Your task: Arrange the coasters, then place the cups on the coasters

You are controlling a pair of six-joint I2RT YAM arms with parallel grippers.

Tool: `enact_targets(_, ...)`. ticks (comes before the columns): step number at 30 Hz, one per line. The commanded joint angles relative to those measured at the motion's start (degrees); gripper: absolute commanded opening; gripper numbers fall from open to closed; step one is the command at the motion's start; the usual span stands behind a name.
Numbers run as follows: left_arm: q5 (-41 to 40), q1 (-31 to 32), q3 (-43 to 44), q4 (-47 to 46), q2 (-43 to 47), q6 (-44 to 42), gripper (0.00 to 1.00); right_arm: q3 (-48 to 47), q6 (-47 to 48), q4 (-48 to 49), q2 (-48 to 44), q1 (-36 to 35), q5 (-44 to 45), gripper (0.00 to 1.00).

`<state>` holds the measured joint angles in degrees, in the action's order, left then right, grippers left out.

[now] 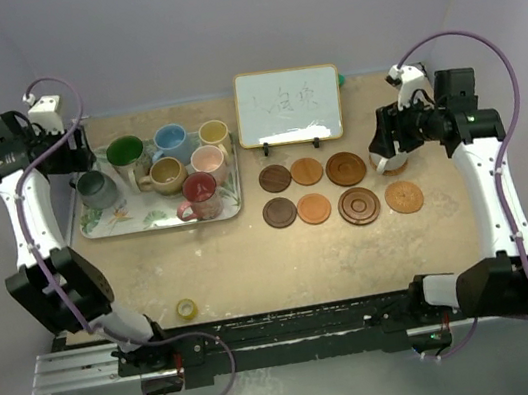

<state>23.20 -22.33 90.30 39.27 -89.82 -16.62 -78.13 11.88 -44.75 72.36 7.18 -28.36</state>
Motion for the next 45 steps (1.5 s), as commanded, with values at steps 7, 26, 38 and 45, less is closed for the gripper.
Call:
enact_targets(7, 6.2, -5.4, 22.8, 13.5, -22.3, -22.6, 0.74, 2.1, 0.6, 1.6, -4.7, -0.1, -3.2, 0.67)
enact_targets(26, 10.8, -3.5, 34.8, 24.2, -40.5, -56.1, 0.73, 3.9, -0.6, 3.1, -5.0, -0.1, -2.7, 0.65)
enact_targets(38, 9.1, -0.3, 34.4, 23.8, -44.8, -66.1, 0.63, 4.6, -1.0, 4.3, -4.8, -0.1, -1.0, 0.65)
enact_targets(45, 8.3, -0.2, 34.0, 23.5, -44.9, -66.0, 0.42, 4.3, -1.0, 4.2, -4.1, -0.1, -0.7, 0.65)
